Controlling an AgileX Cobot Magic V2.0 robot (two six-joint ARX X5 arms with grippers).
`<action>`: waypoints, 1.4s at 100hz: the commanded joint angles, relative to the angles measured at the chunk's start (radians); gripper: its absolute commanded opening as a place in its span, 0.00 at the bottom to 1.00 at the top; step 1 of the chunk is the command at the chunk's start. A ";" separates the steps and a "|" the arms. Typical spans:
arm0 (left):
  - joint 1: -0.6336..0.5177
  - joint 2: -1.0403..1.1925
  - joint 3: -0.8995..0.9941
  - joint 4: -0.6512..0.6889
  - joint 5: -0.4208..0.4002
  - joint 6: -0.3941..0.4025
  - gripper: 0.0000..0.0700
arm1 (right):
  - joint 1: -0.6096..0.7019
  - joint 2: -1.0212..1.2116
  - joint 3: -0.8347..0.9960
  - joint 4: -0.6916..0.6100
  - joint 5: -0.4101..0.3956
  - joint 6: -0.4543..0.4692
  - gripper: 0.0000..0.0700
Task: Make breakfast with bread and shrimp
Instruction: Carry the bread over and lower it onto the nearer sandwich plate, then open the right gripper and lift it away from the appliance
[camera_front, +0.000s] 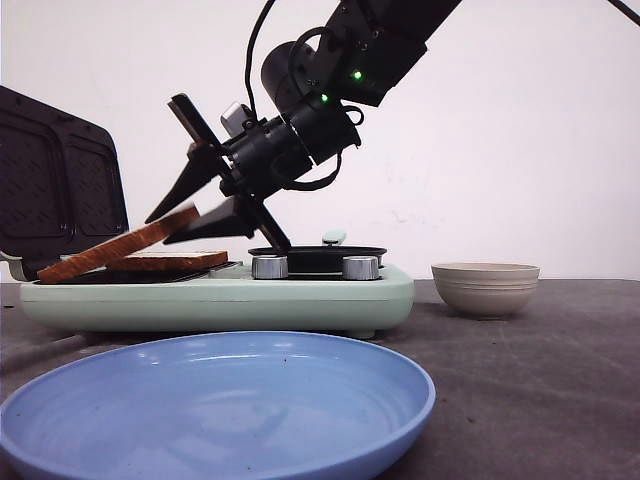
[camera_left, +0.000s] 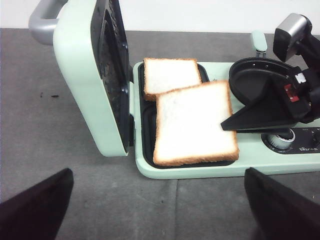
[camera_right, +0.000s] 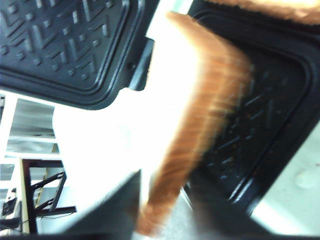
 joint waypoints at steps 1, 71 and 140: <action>-0.002 0.001 0.003 0.013 -0.005 0.005 1.00 | 0.011 0.028 0.028 0.010 0.013 -0.013 0.42; -0.002 0.001 0.003 0.013 -0.005 0.005 1.00 | 0.011 0.025 0.135 -0.153 0.095 -0.150 0.64; -0.002 0.001 0.003 0.010 -0.005 0.005 1.00 | -0.039 -0.179 0.294 -0.461 0.373 -0.488 0.63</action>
